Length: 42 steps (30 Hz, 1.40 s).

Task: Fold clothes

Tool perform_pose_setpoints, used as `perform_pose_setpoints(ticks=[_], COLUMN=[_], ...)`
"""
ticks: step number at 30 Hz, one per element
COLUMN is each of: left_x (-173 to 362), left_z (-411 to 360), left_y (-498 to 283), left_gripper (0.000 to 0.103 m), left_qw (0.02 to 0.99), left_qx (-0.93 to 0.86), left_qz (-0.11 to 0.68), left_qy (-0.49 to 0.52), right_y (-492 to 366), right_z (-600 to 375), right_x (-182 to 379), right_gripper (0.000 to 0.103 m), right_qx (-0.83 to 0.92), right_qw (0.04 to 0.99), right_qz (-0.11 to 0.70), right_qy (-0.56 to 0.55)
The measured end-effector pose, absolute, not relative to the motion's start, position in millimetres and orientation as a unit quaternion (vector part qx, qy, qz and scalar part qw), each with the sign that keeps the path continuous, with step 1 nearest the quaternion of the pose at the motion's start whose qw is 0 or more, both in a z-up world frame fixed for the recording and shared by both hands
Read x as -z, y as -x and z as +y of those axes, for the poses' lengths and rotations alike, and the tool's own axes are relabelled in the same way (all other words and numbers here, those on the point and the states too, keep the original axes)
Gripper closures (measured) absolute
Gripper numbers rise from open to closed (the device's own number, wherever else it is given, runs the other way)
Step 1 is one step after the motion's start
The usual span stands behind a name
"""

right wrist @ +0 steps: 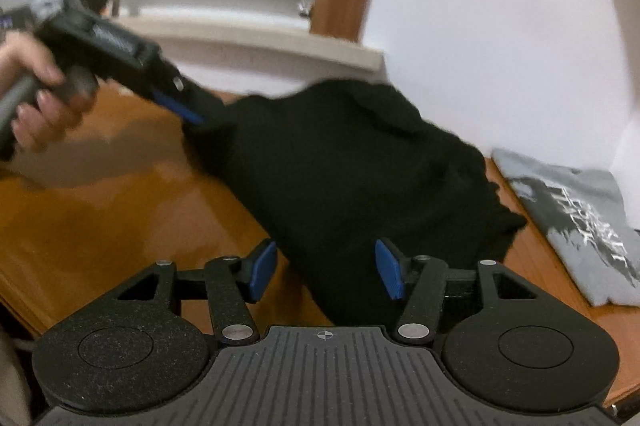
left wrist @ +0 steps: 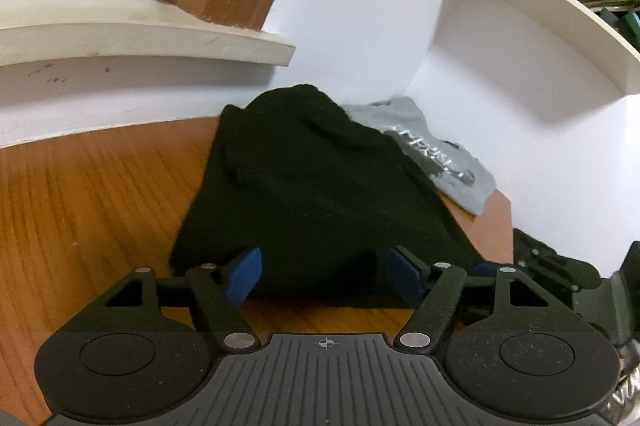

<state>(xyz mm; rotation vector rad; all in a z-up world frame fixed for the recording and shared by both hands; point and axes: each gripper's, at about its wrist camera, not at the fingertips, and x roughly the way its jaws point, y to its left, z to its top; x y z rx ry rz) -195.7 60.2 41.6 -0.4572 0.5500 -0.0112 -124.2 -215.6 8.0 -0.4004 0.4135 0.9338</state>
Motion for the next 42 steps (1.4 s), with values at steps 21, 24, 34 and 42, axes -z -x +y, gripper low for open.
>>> perform_pose_setpoints(ticks=[21, 24, 34, 42], left_x=[-18, -10, -6, -12], left_z=[58, 62, 64, 52], left_y=[198, 194, 180, 168], left_gripper=[0.023, 0.021, 0.017, 0.015], left_qw=[0.893, 0.879, 0.856, 0.887], left_qx=[-0.01, -0.018, -0.071, -0.087], left_qz=[0.278, 0.268, 0.214, 0.237], left_qy=[0.354, 0.393, 0.466, 0.388], right_y=[115, 112, 121, 118], right_z=[-182, -177, -173, -173], right_x=[8, 3, -24, -11], right_gripper=[0.044, 0.066, 0.082, 0.081], right_qx=[-0.458, -0.455, -0.434, -0.442], right_qw=[0.832, 0.832, 0.859, 0.854], right_qz=[0.133, 0.144, 0.135, 0.159], right_qy=[0.284, 0.283, 0.237, 0.224])
